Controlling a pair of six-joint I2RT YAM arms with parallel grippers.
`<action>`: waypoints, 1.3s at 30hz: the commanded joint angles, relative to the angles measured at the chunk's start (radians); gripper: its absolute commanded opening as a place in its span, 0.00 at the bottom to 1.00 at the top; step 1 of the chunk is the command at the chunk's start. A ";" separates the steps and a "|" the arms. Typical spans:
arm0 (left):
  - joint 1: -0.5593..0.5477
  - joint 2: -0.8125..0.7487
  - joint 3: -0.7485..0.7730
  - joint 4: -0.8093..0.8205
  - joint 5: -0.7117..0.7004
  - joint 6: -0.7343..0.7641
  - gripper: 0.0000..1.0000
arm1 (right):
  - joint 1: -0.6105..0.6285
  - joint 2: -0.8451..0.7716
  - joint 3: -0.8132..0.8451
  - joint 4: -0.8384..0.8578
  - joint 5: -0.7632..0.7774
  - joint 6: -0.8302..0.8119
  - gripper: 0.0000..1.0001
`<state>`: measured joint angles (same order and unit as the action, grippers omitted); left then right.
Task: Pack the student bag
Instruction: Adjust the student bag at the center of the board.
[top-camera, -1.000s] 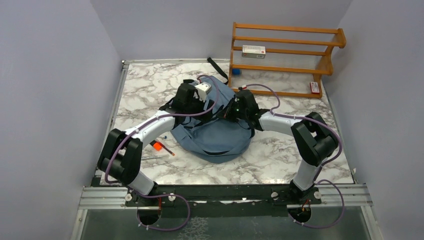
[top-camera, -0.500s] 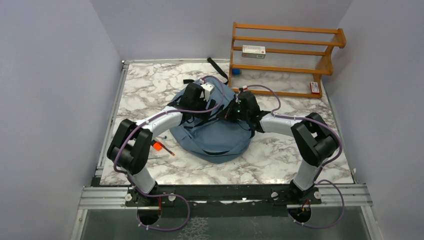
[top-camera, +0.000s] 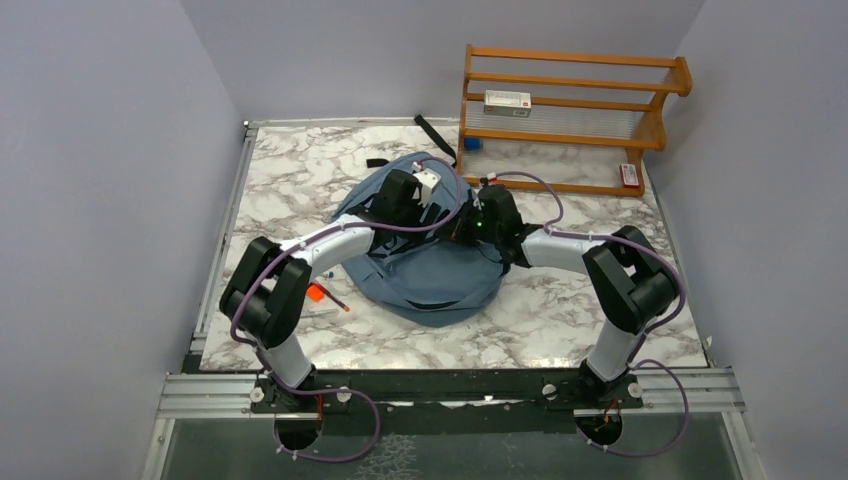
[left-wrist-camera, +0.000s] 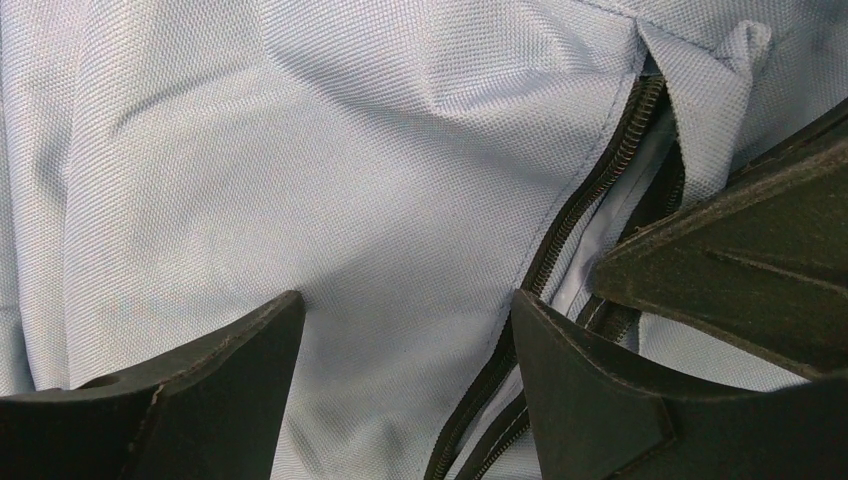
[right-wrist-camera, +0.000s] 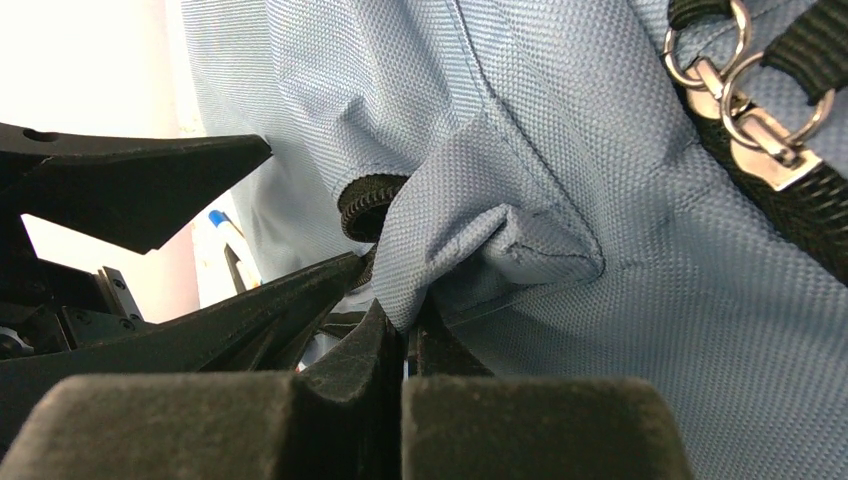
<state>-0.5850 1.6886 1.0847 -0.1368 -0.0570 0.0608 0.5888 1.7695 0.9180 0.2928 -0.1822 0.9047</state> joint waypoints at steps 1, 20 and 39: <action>-0.019 0.044 0.019 -0.037 0.002 0.005 0.77 | -0.008 -0.005 -0.041 -0.100 -0.012 -0.032 0.01; -0.036 0.105 0.054 -0.098 -0.142 0.045 0.15 | -0.014 -0.007 -0.050 -0.099 -0.019 -0.033 0.01; -0.013 -0.001 0.089 -0.098 -0.129 0.005 0.00 | -0.014 -0.002 -0.050 -0.101 -0.020 -0.035 0.00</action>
<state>-0.6277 1.7382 1.1500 -0.1719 -0.1581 0.0685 0.5804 1.7615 0.8997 0.2932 -0.1902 0.9039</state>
